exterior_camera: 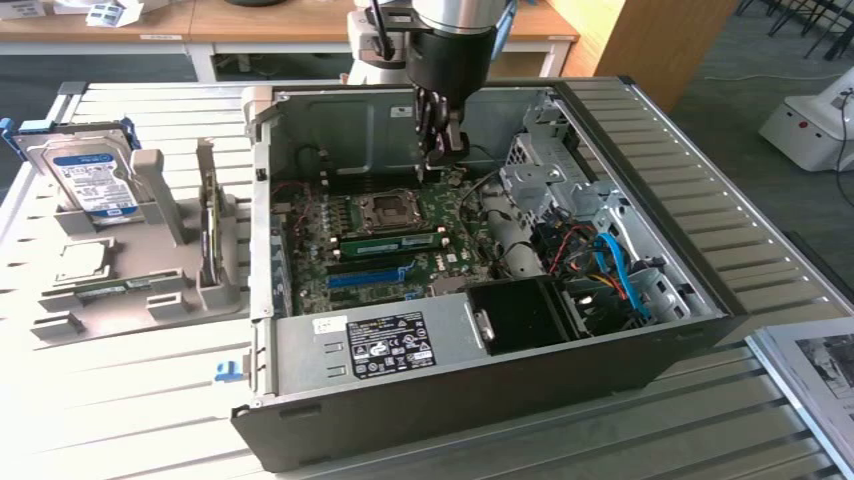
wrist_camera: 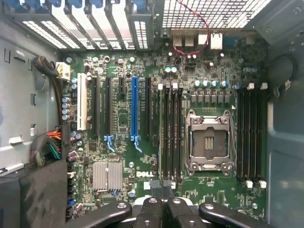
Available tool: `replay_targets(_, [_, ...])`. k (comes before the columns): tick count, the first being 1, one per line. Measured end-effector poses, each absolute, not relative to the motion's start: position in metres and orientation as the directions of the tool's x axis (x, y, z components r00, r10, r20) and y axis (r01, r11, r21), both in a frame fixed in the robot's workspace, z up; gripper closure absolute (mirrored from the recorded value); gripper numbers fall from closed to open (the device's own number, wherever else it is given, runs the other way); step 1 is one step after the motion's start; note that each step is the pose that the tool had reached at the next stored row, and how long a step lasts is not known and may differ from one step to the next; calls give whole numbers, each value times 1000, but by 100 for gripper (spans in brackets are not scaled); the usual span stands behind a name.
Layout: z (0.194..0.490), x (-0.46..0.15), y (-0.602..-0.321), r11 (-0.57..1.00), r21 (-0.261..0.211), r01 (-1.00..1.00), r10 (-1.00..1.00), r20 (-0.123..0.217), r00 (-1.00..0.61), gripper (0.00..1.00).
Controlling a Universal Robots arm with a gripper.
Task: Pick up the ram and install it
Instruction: 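Press down the ram until it locks into place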
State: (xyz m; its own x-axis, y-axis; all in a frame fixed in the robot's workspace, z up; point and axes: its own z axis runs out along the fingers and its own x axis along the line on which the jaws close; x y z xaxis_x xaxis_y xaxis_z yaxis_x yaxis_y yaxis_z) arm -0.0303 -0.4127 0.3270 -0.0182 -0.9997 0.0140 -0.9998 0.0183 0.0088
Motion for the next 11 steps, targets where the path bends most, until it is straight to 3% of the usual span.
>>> replay_targets(11, [327,-17,-413,18,14,-1000,-1000,14,-18,90])
